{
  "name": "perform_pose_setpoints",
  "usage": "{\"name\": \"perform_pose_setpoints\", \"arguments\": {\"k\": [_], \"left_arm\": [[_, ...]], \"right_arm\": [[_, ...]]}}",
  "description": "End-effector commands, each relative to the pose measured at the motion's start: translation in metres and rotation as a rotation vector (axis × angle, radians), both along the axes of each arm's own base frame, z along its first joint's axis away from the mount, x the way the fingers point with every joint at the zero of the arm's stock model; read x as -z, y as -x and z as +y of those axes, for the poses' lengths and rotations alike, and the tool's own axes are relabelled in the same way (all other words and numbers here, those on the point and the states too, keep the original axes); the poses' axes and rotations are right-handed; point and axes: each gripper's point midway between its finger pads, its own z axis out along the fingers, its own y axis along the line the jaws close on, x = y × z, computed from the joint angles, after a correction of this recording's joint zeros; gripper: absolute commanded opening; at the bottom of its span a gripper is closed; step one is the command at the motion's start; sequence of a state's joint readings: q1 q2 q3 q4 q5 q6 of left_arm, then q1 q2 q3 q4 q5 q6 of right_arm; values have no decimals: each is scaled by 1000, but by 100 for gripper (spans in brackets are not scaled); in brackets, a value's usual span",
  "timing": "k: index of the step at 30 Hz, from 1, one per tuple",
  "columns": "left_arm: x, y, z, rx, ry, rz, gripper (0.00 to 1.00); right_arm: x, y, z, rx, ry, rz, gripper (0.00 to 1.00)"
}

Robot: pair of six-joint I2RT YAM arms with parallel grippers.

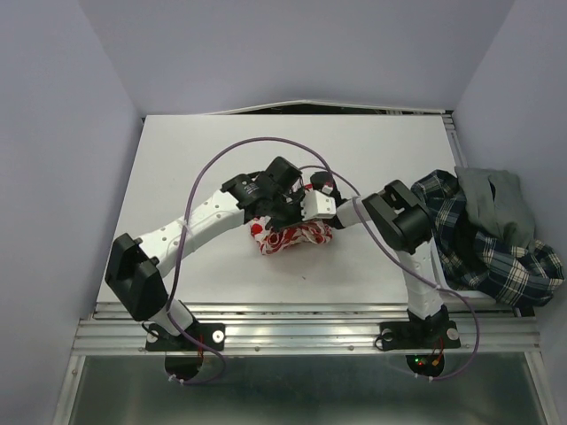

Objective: Fold and stack the skirts
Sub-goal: Fold the skirt

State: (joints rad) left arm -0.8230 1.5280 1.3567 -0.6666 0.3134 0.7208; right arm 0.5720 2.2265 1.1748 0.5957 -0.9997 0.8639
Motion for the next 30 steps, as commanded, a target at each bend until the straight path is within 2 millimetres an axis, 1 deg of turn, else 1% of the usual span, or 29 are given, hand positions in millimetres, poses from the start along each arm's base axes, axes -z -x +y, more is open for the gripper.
{"name": "perform_pose_setpoints", "arguments": {"k": [1, 3, 4, 6, 7, 8, 9, 10, 11, 12, 13, 14, 15, 17, 18, 19, 20, 21, 22, 23, 24, 25, 26, 27, 30], "left_arm": [[-40, 2, 1, 14, 56, -68, 0], [-43, 7, 3, 28, 63, -61, 0], [-42, 12, 2, 42, 70, -47, 0], [-43, 20, 1, 61, 80, -26, 0], [-42, 29, 0, 84, 86, 4, 0], [-42, 37, -1, 101, 91, 19, 0], [-42, 42, -1, 111, 93, 29, 0], [-37, 49, -1, 119, 90, 52, 0], [-36, 54, -2, 130, 92, 60, 0], [-35, 59, -2, 138, 95, 68, 0], [-30, 67, -2, 153, 89, 86, 0], [-30, 71, -3, 152, 95, 96, 0], [-28, 73, -3, 154, 93, 101, 0], [-24, 80, -2, 163, 90, 120, 0], [-24, 80, -2, 157, 93, 123, 0], [-24, 81, -1, 158, 91, 126, 0], [-24, 82, -2, 163, 94, 130, 0], [-24, 83, -1, 160, 91, 135, 0], [-23, 83, -1, 161, 89, 137, 0], [-22, 84, -1, 162, 85, 142, 0], [-19, 85, 0, 164, 75, 152, 0], [-18, 85, 0, 163, 71, 155, 0], [-15, 85, 1, 161, 65, 157, 0], [-14, 85, 1, 161, 64, 158, 0], [-12, 84, 0, 169, 61, 153, 0]], "right_arm": [[5, 42, -1, -78, 31, 19, 66], [-3, 42, -1, -98, 32, -5, 67], [-13, 40, 1, -111, 20, -34, 67], [-19, 35, 2, -141, 38, -106, 69], [-36, 19, 10, -137, 32, -181, 70], [-34, 17, 9, -154, 73, -194, 71], [-41, 10, 12, -160, 74, -229, 71], [-57, -3, 18, -161, 81, -288, 72], [-63, -8, 20, -160, 89, -306, 72], [-65, -20, 20, -145, 97, -324, 74], [-82, -38, 23, -123, 84, -375, 74], [-85, -42, 24, -122, 91, -390, 74], [-82, -55, 22, -103, 104, -395, 74], [-86, -78, 17, -63, 113, -422, 74], [-97, -92, 18, -47, 108, -466, 74], [-84, -98, 20, -49, 123, -457, 74], [-82, -110, 16, -28, 135, -469, 74], [-87, -122, 15, -23, 140, -506, 74], [-81, -131, 12, -16, 153, -510, 74], [-60, -137, 7, -19, 186, -491, 73], [-60, -142, 9, -22, 186, -505, 73], [-51, -141, 9, -31, 195, -498, 73], [-36, -140, 7, -43, 217, -486, 73], [-29, -140, 6, -48, 227, -480, 73], [14, -122, -7, -85, 283, -437, 69]]}}
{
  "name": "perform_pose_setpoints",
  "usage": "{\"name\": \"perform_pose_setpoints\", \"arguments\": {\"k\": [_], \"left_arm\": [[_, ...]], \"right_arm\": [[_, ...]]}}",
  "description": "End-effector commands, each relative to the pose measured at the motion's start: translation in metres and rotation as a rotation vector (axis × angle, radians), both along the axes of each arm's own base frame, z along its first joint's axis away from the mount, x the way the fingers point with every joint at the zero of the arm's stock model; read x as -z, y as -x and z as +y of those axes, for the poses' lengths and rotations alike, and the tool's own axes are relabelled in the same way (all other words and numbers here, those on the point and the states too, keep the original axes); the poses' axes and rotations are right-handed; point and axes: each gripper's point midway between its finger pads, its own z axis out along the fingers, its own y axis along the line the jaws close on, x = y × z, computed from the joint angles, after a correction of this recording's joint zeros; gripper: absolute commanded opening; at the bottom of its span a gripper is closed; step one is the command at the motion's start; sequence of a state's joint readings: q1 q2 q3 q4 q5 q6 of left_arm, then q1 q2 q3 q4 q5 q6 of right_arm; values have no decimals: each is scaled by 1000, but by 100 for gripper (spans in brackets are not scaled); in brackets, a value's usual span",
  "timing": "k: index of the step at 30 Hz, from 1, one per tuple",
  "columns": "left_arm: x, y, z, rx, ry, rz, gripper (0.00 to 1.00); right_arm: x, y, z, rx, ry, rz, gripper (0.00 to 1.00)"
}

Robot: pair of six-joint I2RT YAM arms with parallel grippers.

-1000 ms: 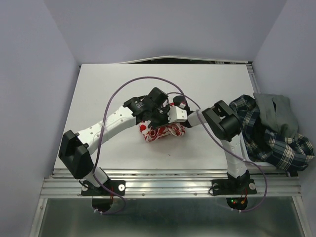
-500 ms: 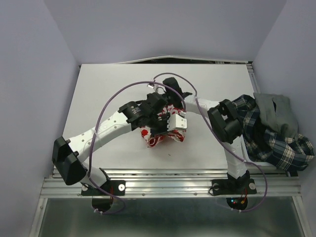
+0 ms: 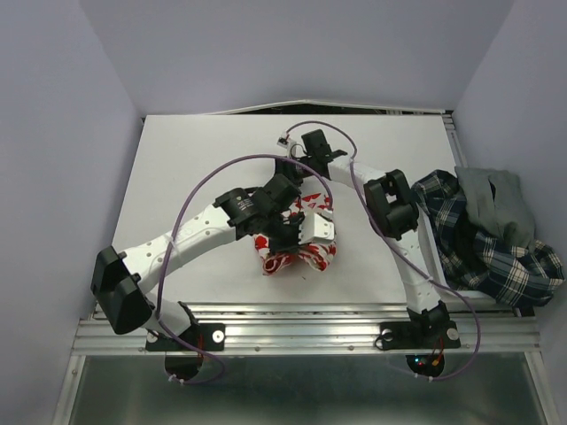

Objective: Fold and stack the skirts
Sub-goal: Fold the skirt

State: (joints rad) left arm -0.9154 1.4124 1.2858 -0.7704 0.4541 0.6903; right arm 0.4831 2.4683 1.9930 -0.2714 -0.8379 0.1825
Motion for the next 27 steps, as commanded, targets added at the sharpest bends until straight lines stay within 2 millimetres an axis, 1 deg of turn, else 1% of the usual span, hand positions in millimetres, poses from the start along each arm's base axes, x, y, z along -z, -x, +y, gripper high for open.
{"name": "perform_pose_setpoints", "arguments": {"k": [1, 2, 3, 4, 5, 6, 7, 9, 11, 12, 13, 14, 15, 16, 17, 19, 20, 21, 24, 25, 27], "left_arm": [[-7, 5, -2, 23, 27, 2, 0], [-10, 2, -3, 21, 28, -16, 0], [-12, 0, -4, 17, 28, -24, 0], [-13, -4, -4, 21, 22, -41, 0], [-14, -7, -4, 20, 16, -53, 0], [-20, -14, -4, 10, 16, -80, 0], [-21, -19, -5, 12, 17, -95, 0], [-25, -30, -6, -1, 14, -128, 0], [-22, -43, -7, -13, 2, -153, 0], [-21, -53, -6, -27, -10, -172, 0], [-21, -61, -9, -35, -4, -196, 0], [-21, -67, -9, -45, -5, -206, 0], [-23, -74, -10, -42, -2, -226, 0], [-21, -80, -10, -44, -5, -234, 0], [-16, -89, -9, -54, -18, -235, 0], [-14, -100, -9, -48, -20, -250, 0], [-10, -109, -9, -59, -22, -263, 0], [-6, -114, -10, -53, -27, -273, 0], [-3, -129, -13, -57, -19, -303, 0], [3, -135, -14, -59, -27, -305, 0], [10, -139, -14, -51, -41, -310, 1]], "right_arm": [[31, 26, -6, -58, 67, 22, 66], [40, 37, -9, -69, 68, 66, 63], [39, 39, -8, -81, 56, 74, 61], [47, 50, -11, -84, 60, 124, 55], [48, 56, -12, -96, 49, 147, 51], [46, 64, -12, -116, 29, 179, 48], [52, 75, -14, -114, 25, 236, 44], [43, 86, -14, -127, -13, 284, 38], [45, 97, -16, -118, -36, 335, 33], [35, 99, -15, -127, -64, 329, 31], [39, 110, -14, -141, -59, 346, 31], [38, 112, -15, -141, -59, 351, 31], [33, 115, -15, -143, -68, 361, 31], [30, 120, -11, -145, -77, 374, 31], [29, 122, -11, -145, -83, 382, 30], [27, 128, -14, -148, -93, 394, 30], [27, 133, -11, -155, -91, 398, 30], [27, 136, -12, -154, -94, 412, 30], [25, 140, -14, -155, -102, 427, 31], [24, 140, -14, -153, -102, 427, 30], [24, 139, -14, -151, -101, 423, 31]]}}
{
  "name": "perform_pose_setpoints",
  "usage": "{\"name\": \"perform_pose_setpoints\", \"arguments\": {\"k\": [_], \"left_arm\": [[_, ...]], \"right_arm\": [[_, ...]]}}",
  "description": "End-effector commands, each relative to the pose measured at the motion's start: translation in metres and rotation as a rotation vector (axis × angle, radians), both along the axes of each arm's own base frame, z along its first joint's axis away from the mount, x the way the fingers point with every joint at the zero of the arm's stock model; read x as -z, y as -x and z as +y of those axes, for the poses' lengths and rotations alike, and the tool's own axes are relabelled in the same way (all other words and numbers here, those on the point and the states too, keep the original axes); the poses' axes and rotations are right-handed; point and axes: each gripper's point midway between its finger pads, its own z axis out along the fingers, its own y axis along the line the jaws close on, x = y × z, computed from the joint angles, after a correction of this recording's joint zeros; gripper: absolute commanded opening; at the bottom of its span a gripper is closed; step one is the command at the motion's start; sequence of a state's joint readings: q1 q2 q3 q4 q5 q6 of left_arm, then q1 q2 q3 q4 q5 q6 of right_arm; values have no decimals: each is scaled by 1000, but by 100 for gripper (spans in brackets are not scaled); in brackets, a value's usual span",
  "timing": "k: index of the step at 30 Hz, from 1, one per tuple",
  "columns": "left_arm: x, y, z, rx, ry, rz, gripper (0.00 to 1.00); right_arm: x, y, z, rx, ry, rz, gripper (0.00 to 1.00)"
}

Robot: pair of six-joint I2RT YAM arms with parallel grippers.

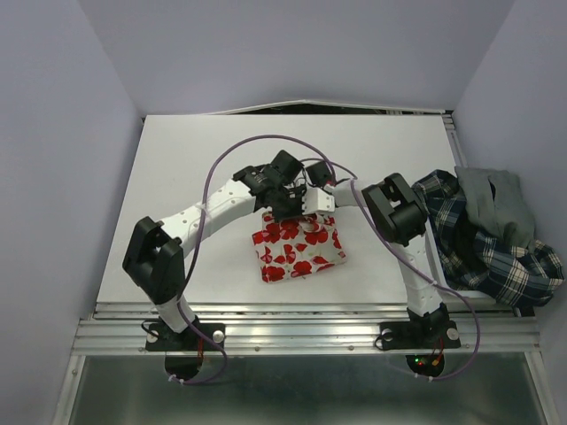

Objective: Fold and stack the skirts
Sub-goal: Fold the skirt

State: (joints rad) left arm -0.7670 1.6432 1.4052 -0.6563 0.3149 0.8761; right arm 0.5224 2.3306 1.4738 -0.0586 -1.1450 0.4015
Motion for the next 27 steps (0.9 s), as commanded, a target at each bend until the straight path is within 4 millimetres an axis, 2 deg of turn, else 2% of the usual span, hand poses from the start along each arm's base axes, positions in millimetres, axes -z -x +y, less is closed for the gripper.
{"name": "perform_pose_setpoints", "arguments": {"k": [1, 4, 6, 10, 11, 12, 13, 15, 16, 17, 18, 19, 20, 21, 22, 25, 26, 27], "left_arm": [[-12, -28, -14, 30, 34, -107, 2], [1, -32, -13, 30, 21, -95, 8], [6, -32, -13, 33, 17, -84, 17], [1, -27, -15, 29, 33, -63, 30], [-1, -25, -13, 24, 30, -55, 35], [-2, -23, -11, 18, 27, -46, 36], [-5, -19, -8, 15, 19, -34, 38], [-11, -17, -4, 0, 14, -37, 60], [-15, -16, -2, -15, 20, -31, 61], [-23, -14, -1, -24, 34, -37, 61], [-29, -13, 1, -35, 46, -36, 62], [-40, -11, 2, -57, 69, -38, 63], [-43, -8, 2, -67, 82, -25, 63], [-52, -8, 4, -79, 104, -24, 63], [-55, -6, 6, -96, 118, -10, 63], [-54, -4, 12, -177, 162, 59, 63], [-60, -6, 12, -226, 203, 70, 63], [-59, -5, 14, -249, 224, 92, 62]], "right_arm": [[-8, 2, 4, 10, 0, -31, 31], [-8, -2, 5, 20, 6, -30, 33], [-6, -8, 7, 38, 21, -48, 38], [-10, -29, 12, 88, 51, -123, 59], [-17, -43, 12, 109, 48, -162, 68], [-21, -48, 14, 116, 48, -183, 71], [-21, -55, 14, 129, 69, -219, 78], [-27, -79, 8, 177, 97, -277, 80], [-37, -94, 10, 207, 113, -320, 82], [-40, -105, 7, 229, 118, -343, 87], [-45, -117, 2, 251, 119, -366, 89], [-59, -131, 5, 271, 119, -422, 91], [-64, -144, 0, 295, 125, -449, 92], [-79, -163, -5, 328, 130, -506, 97], [-87, -169, -5, 335, 129, -534, 100], [-115, -194, -24, 389, 141, -606, 100], [-130, -200, -29, 395, 133, -646, 100], [-138, -197, -30, 388, 129, -662, 100]]}}
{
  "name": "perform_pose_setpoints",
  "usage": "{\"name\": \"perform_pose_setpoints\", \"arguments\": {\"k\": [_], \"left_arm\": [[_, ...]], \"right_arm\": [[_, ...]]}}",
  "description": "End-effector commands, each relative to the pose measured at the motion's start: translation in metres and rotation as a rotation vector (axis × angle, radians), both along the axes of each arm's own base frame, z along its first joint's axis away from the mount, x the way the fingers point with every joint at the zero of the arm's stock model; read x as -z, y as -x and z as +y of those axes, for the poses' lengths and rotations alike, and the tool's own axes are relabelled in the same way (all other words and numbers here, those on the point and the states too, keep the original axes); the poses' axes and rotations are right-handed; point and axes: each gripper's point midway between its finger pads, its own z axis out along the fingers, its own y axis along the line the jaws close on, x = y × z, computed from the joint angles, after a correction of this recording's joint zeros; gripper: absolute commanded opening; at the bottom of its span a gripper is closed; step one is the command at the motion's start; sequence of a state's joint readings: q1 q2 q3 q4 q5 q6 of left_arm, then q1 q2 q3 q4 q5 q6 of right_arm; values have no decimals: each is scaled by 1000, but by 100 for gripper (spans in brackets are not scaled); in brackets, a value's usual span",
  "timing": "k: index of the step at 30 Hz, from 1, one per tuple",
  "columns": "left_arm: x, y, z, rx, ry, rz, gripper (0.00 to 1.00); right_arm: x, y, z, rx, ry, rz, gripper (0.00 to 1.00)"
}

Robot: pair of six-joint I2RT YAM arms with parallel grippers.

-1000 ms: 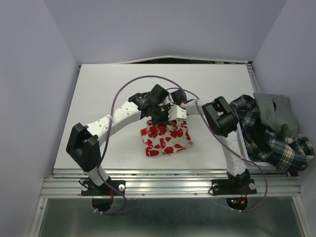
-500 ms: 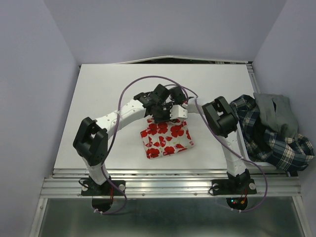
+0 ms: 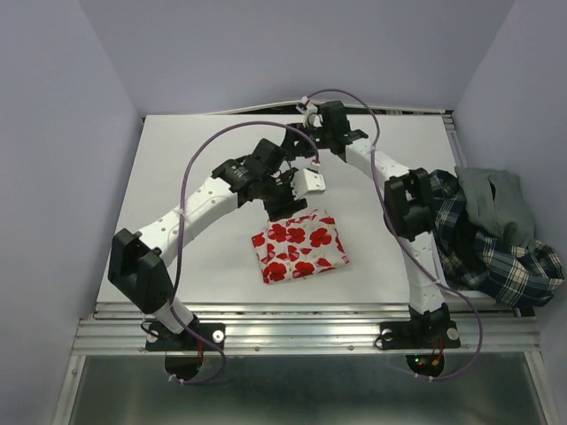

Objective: Fold and stack the skirts
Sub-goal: Fold the skirt, then neatly place the folded skirt to the corner

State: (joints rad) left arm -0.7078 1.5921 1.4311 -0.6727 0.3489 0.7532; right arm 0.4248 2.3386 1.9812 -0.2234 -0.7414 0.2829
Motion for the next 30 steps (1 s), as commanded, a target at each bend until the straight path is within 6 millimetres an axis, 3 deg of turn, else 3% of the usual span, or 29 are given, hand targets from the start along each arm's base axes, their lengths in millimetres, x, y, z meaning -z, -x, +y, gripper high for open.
{"name": "perform_pose_setpoints", "arguments": {"k": [1, 3, 4, 5, 6, 7, 8, 9, 10, 11, 12, 15, 16, 19, 20, 21, 25, 30], "left_arm": [[-31, -4, 7, -153, 170, 42, 61], [-25, -11, 14, -277, 213, 92, 57], [-13, -12, 20, -329, 213, 119, 56], [-13, -25, 24, -392, 245, 109, 55], [-7, -29, 29, -445, 247, 126, 55], [5, -30, 30, -505, 253, 185, 54], [10, -34, 32, -541, 262, 208, 51], [23, -33, 31, -576, 256, 268, 50], [24, -31, 29, -585, 270, 292, 49], [33, -32, 27, -598, 271, 321, 48], [40, -28, 26, -597, 270, 356, 47], [64, -23, 29, -642, 254, 421, 44], [76, -21, 30, -659, 241, 458, 43], [105, -20, 38, -710, 212, 548, 38], [111, -22, 41, -723, 200, 561, 38], [115, -24, 42, -735, 199, 581, 34], [143, -33, 52, -780, 143, 641, 20], [156, -54, 71, -845, 105, 627, 6]], "right_arm": [[-57, -17, -28, 36, 41, -169, 98], [-60, -3, -42, 25, 72, -179, 96], [-82, 7, -50, 21, 90, -243, 92], [-86, 16, -56, 21, 106, -255, 88], [-67, 31, -64, 19, 141, -214, 84], [-84, 42, -74, 35, 157, -254, 76], [-80, 50, -80, 27, 182, -265, 72], [-60, 65, -88, 17, 218, -224, 66], [-57, 76, -92, 13, 222, -208, 66], [-67, 88, -96, 2, 216, -224, 61], [-48, 111, -98, -37, 216, -149, 59], [-37, 152, -100, -121, 173, -53, 56], [-16, 169, -104, -137, 183, 13, 56], [19, 195, -108, -171, 204, 119, 55], [19, 195, -108, -172, 201, 117, 55], [34, 201, -111, -167, 216, 149, 55], [65, 216, -118, -178, 248, 217, 53], [89, 234, -117, -204, 265, 290, 51]]}}
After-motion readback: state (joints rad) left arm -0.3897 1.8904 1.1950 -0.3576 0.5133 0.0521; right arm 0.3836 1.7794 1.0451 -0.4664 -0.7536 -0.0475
